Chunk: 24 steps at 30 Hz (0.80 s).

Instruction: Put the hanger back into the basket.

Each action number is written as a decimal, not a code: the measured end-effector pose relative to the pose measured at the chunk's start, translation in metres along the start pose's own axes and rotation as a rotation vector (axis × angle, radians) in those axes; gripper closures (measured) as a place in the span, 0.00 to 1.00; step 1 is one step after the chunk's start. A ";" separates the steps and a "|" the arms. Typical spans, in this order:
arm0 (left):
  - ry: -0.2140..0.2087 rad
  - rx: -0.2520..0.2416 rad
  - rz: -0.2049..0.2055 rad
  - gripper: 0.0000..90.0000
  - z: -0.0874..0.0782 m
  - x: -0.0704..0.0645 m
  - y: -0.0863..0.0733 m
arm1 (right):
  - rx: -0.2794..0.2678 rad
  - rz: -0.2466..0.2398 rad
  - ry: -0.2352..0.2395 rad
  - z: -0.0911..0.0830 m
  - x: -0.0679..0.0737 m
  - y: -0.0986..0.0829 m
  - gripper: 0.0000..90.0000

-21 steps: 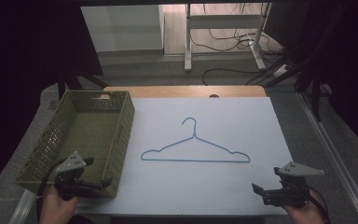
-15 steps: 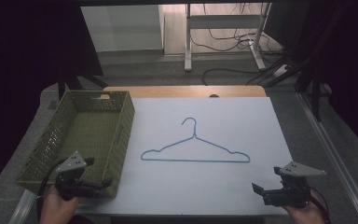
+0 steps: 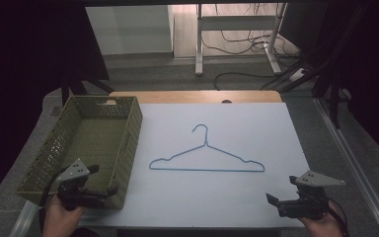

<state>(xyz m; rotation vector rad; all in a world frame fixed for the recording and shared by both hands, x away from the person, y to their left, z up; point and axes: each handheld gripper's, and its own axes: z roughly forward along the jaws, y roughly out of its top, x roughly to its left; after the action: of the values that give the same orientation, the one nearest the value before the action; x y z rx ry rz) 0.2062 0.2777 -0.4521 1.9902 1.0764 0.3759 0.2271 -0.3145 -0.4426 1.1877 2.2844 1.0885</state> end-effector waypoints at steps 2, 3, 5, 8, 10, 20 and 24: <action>-0.001 0.001 0.001 0.00 0.000 -0.001 0.002 | -0.009 0.003 -0.005 0.000 0.000 0.000 0.00; -0.004 0.004 0.002 0.00 0.001 -0.002 0.003 | -0.011 0.012 -0.002 0.001 0.001 0.001 0.00; -0.007 0.013 0.007 0.00 0.002 -0.004 0.005 | -0.009 0.010 -0.003 0.001 0.001 0.001 0.00; -0.017 0.015 0.017 0.00 0.004 -0.008 0.011 | -0.003 0.001 0.000 0.002 0.003 0.003 0.00; -0.027 0.010 0.021 0.00 0.005 -0.009 0.014 | 0.003 -0.001 0.004 0.003 0.004 0.006 0.00; -0.072 0.011 0.052 0.00 0.016 -0.022 0.032 | -0.001 -0.018 0.022 0.006 0.006 0.018 0.00; -0.089 0.029 0.081 0.00 0.026 -0.032 0.043 | -0.008 -0.016 0.029 0.007 0.005 0.025 0.00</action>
<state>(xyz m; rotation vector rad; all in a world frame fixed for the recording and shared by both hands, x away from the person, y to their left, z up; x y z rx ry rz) 0.2266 0.2257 -0.4315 2.0613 0.9527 0.3130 0.2419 -0.2976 -0.4281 1.1560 2.3055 1.1153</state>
